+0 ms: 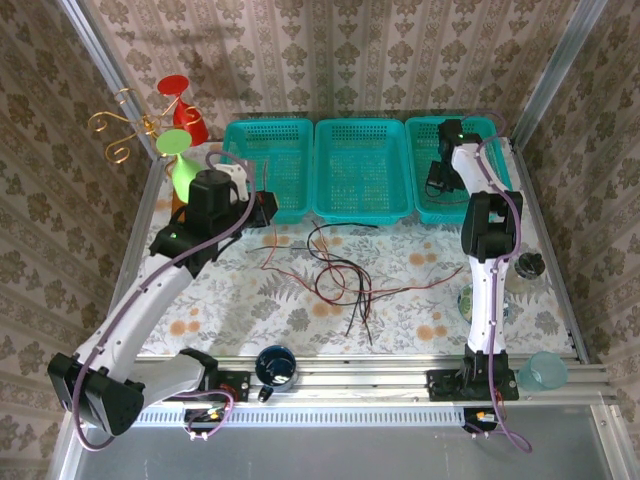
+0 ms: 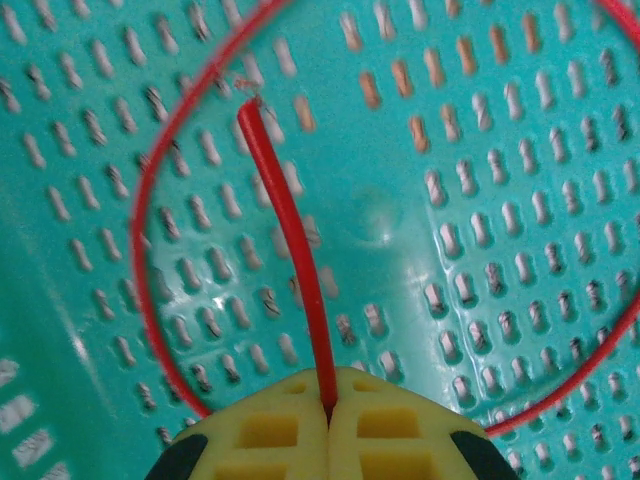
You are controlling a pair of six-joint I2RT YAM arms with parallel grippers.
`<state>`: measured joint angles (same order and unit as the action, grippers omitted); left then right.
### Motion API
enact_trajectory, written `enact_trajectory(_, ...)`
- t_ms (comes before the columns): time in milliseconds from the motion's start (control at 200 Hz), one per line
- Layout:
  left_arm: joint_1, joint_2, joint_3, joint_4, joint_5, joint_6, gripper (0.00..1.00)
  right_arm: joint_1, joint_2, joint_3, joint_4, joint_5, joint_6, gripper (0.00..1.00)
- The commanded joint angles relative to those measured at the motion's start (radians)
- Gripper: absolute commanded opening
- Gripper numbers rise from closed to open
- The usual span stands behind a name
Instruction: Untangle the cables
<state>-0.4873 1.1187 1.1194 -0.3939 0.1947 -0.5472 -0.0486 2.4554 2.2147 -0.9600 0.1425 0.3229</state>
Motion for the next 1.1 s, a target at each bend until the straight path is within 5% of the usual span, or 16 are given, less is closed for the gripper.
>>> enact_trajectory(0,-0.009,0.006,0.030,0.000,0.005,-0.009,0.00,-0.016,-0.018,0.069,-0.097,-0.047,0.015,0.19)
enact_trajectory(155,-0.014,0.010,0.055,-0.024,0.008,0.003,0.00,-0.046,-0.177,0.061,-0.076,-0.114,0.042,0.66)
enact_trajectory(295,-0.016,0.017,0.087,-0.036,0.005,0.014,0.00,-0.046,-0.272,0.093,-0.114,-0.154,0.024,0.90)
enact_trajectory(445,-0.015,0.046,0.142,-0.047,0.019,0.025,0.00,-0.041,-0.371,0.064,-0.125,-0.212,0.011,0.95)
enact_trajectory(600,-0.015,0.111,0.261,-0.093,0.052,0.043,0.00,0.022,-0.573,-0.163,0.022,-0.283,-0.043,0.95)
enact_trajectory(890,-0.015,0.216,0.478,-0.144,0.094,0.052,0.00,0.288,-1.142,-1.077,0.937,-0.539,-0.262,0.95)
enact_trajectory(1010,-0.016,0.241,0.541,-0.151,0.121,0.046,0.00,0.386,-1.224,-1.295,1.261,-0.630,-0.345,0.95)
enact_trajectory(1095,-0.018,0.246,0.565,-0.161,0.130,0.045,0.00,0.457,-1.205,-1.326,1.315,-0.651,-0.403,0.95)
